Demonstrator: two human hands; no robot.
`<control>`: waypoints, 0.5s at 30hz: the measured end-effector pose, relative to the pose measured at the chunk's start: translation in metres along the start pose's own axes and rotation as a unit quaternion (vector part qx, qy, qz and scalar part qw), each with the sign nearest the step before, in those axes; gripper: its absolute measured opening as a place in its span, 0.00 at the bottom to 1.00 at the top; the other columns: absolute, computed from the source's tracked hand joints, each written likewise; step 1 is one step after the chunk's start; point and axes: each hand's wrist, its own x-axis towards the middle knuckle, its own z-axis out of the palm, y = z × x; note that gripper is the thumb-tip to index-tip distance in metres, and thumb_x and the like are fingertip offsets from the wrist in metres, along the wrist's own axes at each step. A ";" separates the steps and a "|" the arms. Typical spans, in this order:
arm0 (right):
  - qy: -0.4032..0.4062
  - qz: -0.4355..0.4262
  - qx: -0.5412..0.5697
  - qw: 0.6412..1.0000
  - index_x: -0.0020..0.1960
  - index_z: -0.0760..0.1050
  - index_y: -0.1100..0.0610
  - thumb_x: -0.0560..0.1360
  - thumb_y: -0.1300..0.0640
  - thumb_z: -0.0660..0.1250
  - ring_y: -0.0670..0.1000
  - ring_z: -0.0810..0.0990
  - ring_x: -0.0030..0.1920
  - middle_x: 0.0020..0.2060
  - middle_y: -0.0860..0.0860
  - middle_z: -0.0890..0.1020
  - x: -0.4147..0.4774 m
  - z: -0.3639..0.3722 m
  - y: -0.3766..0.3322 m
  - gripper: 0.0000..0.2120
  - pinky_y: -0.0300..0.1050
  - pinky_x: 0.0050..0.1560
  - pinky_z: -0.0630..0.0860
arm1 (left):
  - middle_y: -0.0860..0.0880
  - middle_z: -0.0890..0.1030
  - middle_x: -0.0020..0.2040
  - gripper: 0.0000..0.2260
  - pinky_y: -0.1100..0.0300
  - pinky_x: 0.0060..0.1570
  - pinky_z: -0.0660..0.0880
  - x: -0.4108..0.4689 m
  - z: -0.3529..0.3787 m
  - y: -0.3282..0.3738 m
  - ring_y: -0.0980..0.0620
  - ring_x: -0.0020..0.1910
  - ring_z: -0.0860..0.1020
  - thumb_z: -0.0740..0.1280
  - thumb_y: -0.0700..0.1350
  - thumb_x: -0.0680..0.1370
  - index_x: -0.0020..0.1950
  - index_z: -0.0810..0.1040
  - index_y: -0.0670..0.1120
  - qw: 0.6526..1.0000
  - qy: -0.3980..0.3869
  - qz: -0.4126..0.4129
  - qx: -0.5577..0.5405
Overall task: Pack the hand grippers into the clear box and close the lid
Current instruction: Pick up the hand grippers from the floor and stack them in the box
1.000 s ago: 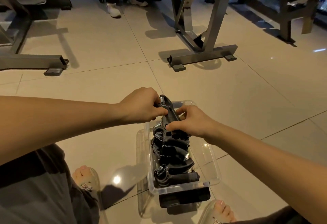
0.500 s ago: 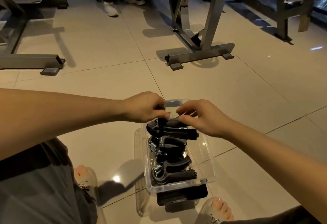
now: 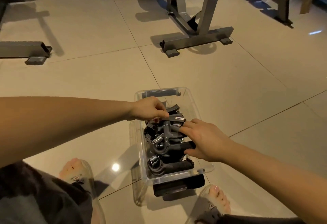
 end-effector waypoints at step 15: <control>-0.058 -0.022 0.039 0.997 0.68 0.73 0.49 0.71 0.39 0.72 0.50 0.72 0.63 0.63 0.46 0.76 0.006 0.061 -0.015 0.29 0.49 0.62 0.72 | 0.50 0.73 0.65 0.40 0.52 0.56 0.75 0.038 0.019 -0.049 0.48 0.62 0.74 0.73 0.66 0.70 0.78 0.64 0.57 0.926 -0.030 0.064 0.372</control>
